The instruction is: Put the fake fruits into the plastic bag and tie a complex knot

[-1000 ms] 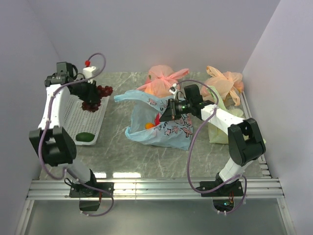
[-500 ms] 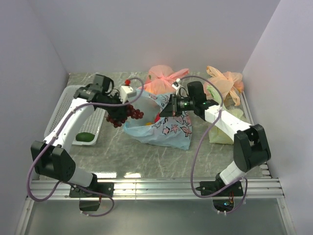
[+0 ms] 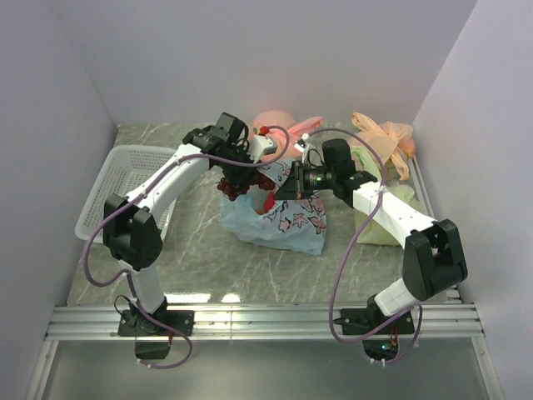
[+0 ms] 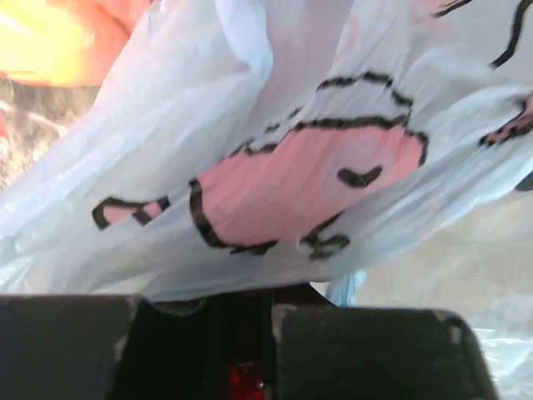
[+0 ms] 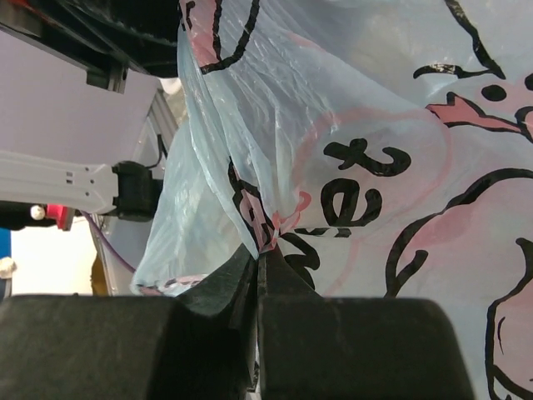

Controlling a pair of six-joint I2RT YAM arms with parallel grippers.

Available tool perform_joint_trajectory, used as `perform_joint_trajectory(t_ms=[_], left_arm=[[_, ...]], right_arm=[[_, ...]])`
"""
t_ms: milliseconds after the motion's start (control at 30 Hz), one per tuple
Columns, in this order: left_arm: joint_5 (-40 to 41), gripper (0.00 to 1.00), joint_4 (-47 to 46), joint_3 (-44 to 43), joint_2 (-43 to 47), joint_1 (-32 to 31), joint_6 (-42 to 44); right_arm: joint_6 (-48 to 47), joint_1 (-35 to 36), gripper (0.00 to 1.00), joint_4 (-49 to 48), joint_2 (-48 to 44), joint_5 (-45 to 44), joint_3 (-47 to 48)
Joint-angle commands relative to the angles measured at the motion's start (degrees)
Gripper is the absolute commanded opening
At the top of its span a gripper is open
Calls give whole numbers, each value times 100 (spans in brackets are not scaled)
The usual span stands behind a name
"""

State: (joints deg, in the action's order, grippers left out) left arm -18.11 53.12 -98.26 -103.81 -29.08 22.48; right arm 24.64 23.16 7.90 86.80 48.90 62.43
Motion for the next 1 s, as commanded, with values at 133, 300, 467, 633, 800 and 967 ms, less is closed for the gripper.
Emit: perform_joint_trajectory(t_ms=[133,300,467,633,800,967], left_arm=[[237,10,-423,-494,-70,-98,422],[-385,3,-829,-239,106,60,84],[-799,8,-1988,272,-16,52,-1428],[-862,24,-3482,578,-446,-27,-3186],[-879,52,-4110,599,-772,-115,-3533],[-722,78,-2714,465,-238,7,-2434]], right_arm=[[-504,5,0,308,-32,-56,49],[-330,-92,0,230,29,-4,85],[155,-276,0,-192,143,137,172],[304,-373,0,-175,240,216,278],[331,-540,0,-35,398,242,471],[260,-576,0,-8,557,286,612]])
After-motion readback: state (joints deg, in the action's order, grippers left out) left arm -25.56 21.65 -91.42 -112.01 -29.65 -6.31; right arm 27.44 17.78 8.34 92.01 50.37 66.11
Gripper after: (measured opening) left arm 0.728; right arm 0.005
